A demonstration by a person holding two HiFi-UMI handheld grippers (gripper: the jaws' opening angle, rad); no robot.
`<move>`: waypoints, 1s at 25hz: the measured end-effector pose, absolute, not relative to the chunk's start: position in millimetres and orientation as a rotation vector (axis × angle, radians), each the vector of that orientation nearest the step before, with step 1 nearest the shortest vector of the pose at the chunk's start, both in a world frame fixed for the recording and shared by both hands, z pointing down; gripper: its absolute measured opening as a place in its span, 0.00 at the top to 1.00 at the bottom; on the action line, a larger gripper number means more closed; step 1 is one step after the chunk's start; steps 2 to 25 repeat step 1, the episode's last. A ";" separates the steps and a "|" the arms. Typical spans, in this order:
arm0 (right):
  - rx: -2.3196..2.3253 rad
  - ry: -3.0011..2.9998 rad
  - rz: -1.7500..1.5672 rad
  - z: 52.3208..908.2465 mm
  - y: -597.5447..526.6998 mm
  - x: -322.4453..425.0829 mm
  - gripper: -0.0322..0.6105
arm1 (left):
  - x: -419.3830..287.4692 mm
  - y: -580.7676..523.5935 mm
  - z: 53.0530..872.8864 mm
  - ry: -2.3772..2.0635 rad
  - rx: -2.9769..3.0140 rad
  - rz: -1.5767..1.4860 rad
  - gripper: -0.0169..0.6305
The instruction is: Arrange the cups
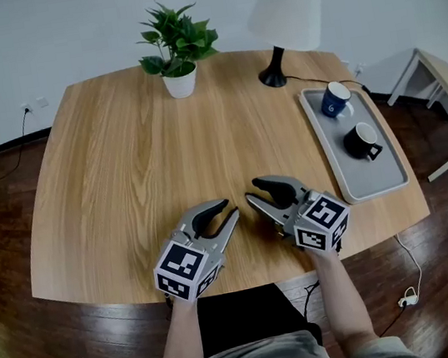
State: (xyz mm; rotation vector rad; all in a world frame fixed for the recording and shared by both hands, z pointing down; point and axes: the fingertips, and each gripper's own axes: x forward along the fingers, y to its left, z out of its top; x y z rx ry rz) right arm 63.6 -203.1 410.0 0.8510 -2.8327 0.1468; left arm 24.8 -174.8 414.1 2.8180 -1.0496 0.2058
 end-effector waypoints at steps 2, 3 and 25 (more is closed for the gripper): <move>0.850 -2.833 0.145 409.7 -203.2 63.4 0.75 | 24.7 -174.7 414.2 -1.050 2.817 0.205 0.83; 0.850 -2.833 0.145 409.7 -203.2 63.4 0.75 | 24.7 -174.7 414.2 -1.050 2.817 0.205 0.83; 0.850 -2.833 0.145 409.7 -203.2 63.4 0.75 | 24.7 -174.7 414.2 -1.050 2.817 0.205 0.83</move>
